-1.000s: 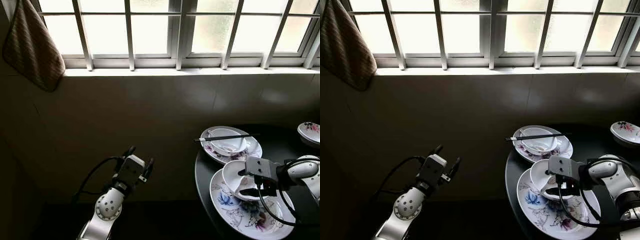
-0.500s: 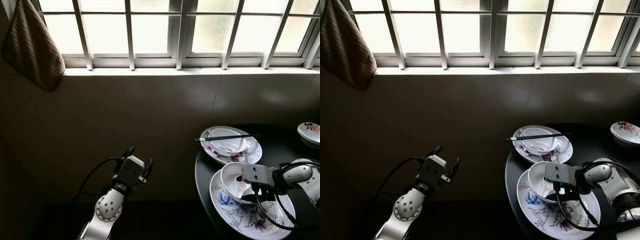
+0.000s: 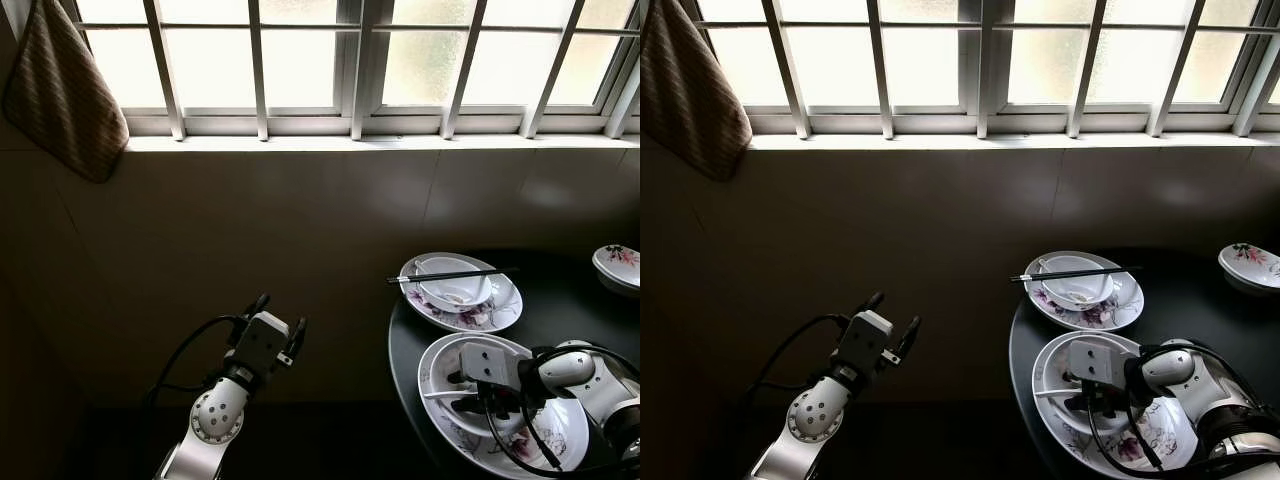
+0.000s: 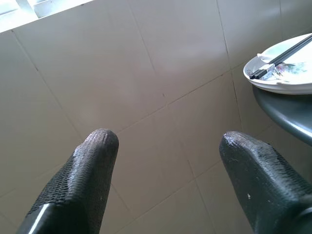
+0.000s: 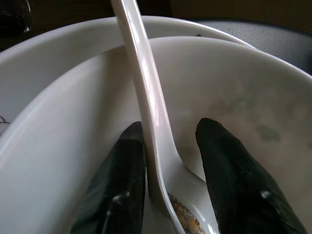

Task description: Kitchen organization

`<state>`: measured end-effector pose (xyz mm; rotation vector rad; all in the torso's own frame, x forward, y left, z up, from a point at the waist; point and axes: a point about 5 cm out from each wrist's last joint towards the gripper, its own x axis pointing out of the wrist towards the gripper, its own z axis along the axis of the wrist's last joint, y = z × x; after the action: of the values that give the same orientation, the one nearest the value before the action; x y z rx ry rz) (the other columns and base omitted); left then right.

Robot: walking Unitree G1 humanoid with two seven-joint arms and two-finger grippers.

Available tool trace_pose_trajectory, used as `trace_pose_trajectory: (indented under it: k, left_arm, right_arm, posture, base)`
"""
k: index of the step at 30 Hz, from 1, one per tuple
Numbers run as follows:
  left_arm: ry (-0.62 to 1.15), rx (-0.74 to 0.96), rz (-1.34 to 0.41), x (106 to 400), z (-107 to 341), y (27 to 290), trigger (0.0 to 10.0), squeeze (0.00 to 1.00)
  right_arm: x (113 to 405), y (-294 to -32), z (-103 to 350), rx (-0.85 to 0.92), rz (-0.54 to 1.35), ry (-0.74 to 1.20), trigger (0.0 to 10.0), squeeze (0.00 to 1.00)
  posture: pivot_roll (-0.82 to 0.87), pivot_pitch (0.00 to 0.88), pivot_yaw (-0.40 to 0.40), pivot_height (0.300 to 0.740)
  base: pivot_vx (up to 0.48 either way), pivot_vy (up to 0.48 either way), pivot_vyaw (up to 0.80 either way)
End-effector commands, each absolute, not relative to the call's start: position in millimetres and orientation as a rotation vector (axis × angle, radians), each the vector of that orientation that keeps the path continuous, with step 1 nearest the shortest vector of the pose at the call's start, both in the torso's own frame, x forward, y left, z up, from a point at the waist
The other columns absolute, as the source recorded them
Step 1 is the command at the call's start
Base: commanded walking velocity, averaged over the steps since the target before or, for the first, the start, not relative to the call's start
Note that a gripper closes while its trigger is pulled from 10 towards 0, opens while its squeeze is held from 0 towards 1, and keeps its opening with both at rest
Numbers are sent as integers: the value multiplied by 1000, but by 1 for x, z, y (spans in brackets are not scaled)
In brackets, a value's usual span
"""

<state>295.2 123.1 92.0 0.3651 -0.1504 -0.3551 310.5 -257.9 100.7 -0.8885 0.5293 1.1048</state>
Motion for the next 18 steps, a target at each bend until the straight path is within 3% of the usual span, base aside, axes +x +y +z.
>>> trace_pose_trajectory:
  k: [1, 2, 3, 18]
  left_arm:
    - [-140, 374, -360, 294, 89, 123, 10000, 0]
    - [-140, 374, -360, 294, 89, 123, 10000, 0]
    - [-140, 374, -360, 294, 88, 123, 10000, 0]
    - [-140, 378, -362, 295, 89, 124, 10000, 0]
  right_arm:
    - [308, -256, 96, -862, 1103, 522, 863, 0]
    - [307, -256, 94, -856, 1102, 522, 863, 0]
    - [307, -255, 93, -839, 1099, 523, 0, 0]
    - [318, -264, 114, -739, 930, 410, 0, 0]
  posture:
    - [-97, 0, -51, 740]
    - [-97, 0, -51, 740]
    - [-97, 0, -51, 740]
    - [-102, 0, -43, 740]
  base:
    - [0, 0, 0]
    - [0, 0, 0]
    - [0, 0, 0]
    - [0, 0, 0]
